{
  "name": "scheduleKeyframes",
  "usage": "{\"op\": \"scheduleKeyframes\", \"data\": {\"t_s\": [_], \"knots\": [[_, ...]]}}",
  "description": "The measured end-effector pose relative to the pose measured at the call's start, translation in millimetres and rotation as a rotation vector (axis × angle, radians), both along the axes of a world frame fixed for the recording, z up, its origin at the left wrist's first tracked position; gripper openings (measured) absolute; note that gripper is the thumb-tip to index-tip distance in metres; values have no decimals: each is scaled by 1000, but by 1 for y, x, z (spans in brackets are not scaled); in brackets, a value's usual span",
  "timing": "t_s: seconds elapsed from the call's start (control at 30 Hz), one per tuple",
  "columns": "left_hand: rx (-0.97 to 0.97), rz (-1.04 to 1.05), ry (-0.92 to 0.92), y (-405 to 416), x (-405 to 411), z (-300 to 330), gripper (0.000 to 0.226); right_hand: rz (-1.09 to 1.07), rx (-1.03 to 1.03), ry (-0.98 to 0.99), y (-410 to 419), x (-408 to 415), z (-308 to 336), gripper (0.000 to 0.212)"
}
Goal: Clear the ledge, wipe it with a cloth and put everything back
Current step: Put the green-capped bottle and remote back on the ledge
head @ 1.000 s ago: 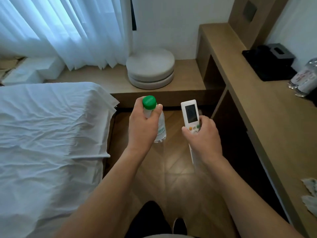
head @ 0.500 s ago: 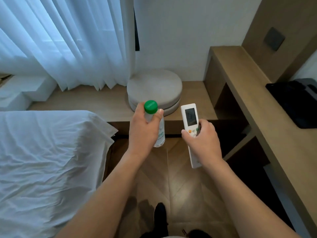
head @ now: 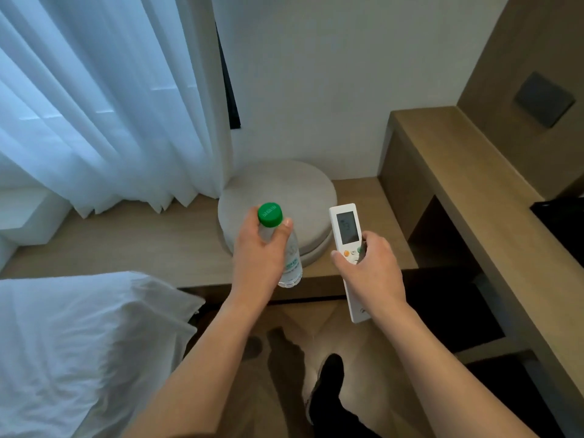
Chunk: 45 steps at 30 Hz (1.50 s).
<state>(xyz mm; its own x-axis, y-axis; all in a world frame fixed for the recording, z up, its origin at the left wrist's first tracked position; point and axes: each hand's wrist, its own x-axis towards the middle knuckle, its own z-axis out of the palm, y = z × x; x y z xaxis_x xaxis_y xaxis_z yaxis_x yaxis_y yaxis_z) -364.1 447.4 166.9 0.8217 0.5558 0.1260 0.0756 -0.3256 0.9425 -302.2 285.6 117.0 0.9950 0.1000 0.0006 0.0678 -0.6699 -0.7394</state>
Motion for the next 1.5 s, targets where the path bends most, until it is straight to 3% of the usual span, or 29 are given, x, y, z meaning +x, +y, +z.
{"op": "scheduleKeyframes", "data": {"t_s": [0.33, 0.6, 0.73, 1.03, 1.23, 1.5], "knots": [[82, -113, -5, 30, 189, 23, 19, -154, 39, 24, 26, 164, 15, 54], [31, -424, 24, 2, 298, 17, 20, -481, 4, 47, -7, 211, 24, 41], [28, -600, 10, -35, 332, 26, 24, -698, -17, 49, -36, 208, 31, 48], [15, -1036, 7, -146, 332, 30, 25, -1116, -3, 100, -114, 147, 25, 60], [27, -1279, 76, -229, 296, 12, 32, -1314, 75, 93, -174, 90, 9, 51], [45, -1503, 79, -351, 245, 8, 24, -1461, 122, 132, -280, 15, -1, 36]]}}
